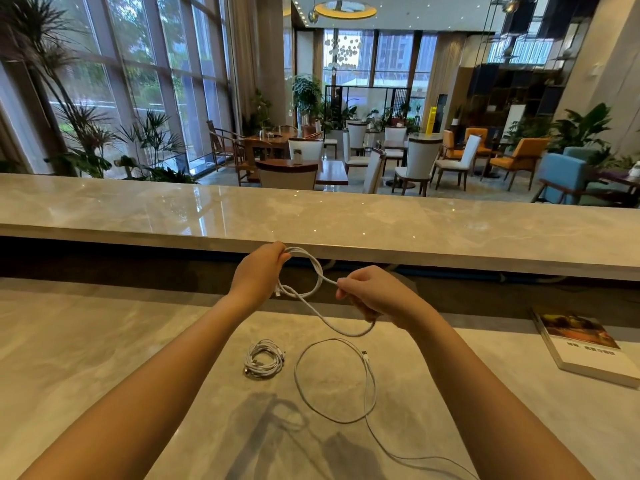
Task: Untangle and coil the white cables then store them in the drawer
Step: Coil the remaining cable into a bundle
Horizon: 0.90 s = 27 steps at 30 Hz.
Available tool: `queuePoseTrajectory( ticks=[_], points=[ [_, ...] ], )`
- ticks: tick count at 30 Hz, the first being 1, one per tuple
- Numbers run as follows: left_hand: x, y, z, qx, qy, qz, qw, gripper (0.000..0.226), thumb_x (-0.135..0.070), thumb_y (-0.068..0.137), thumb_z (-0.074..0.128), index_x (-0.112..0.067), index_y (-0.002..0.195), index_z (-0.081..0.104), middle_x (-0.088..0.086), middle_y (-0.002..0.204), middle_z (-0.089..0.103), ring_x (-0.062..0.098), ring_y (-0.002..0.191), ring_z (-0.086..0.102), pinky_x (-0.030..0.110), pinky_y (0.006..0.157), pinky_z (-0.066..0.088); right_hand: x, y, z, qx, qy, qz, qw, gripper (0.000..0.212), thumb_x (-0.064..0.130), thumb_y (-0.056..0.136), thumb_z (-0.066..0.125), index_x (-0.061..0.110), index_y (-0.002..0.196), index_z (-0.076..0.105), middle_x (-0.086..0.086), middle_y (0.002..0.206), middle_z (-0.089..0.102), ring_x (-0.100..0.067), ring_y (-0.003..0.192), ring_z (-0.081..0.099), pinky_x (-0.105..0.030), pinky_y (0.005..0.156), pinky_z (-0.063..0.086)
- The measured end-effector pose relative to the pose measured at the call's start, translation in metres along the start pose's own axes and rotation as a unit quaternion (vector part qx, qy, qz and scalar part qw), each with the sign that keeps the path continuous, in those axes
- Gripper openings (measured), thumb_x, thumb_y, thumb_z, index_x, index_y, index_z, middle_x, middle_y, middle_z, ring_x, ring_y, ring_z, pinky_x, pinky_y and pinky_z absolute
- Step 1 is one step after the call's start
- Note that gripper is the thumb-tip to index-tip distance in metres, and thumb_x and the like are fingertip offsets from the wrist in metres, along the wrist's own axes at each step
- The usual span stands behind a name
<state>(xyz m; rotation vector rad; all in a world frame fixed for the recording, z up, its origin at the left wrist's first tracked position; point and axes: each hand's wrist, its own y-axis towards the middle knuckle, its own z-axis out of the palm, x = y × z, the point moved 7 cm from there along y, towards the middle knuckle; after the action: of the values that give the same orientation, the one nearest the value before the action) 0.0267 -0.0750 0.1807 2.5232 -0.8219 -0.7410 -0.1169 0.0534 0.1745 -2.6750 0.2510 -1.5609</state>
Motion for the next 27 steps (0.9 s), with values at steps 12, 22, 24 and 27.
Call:
queuePoseTrajectory(
  ticks=[12,22,24,27],
  points=[
    [0.012,-0.005,-0.024,-0.03,0.134,0.093,0.986,0.018,-0.02,0.097,0.046,-0.005,0.097,0.057,0.009,0.077,0.065,0.019,0.055,0.055,0.025,0.051,0.037,0.002,-0.02,-0.018,0.109,0.155,-0.017,0.982,0.021,0.019,0.092,0.053,0.005,0.1,0.066,0.003,0.054,0.044,-0.007,0.044,0.035,-0.017,0.042,0.037],
    [0.015,-0.009,-0.004,0.02,-0.255,-0.167,0.952,0.023,-0.02,0.098,0.041,-0.013,0.082,0.055,0.003,0.067,0.052,0.015,0.054,0.046,0.023,0.049,0.037,-0.036,0.007,-0.002,-0.058,-0.25,-0.012,0.966,0.023,0.029,0.094,0.05,0.017,0.095,0.069,0.001,0.087,0.06,-0.01,0.078,0.053,-0.026,0.072,0.046],
    [0.003,-0.018,0.009,0.057,-0.383,-0.231,0.893,0.024,-0.019,0.098,0.042,-0.011,0.081,0.056,0.005,0.066,0.05,0.011,0.048,0.042,0.02,0.043,0.035,-0.03,0.01,0.0,-0.105,-0.246,-0.03,0.963,0.023,0.027,0.093,0.053,0.014,0.104,0.069,-0.001,0.096,0.06,-0.012,0.089,0.055,-0.028,0.079,0.046],
    [-0.018,-0.037,0.025,0.112,-0.45,-0.26,0.847,0.023,-0.019,0.098,0.042,-0.008,0.085,0.057,0.003,0.064,0.05,0.008,0.045,0.041,0.015,0.039,0.035,-0.015,0.009,0.001,-0.126,-0.07,-0.06,0.988,0.018,0.013,0.092,0.055,0.009,0.106,0.065,-0.007,0.094,0.066,-0.012,0.079,0.064,-0.026,0.077,0.056]
  ],
)
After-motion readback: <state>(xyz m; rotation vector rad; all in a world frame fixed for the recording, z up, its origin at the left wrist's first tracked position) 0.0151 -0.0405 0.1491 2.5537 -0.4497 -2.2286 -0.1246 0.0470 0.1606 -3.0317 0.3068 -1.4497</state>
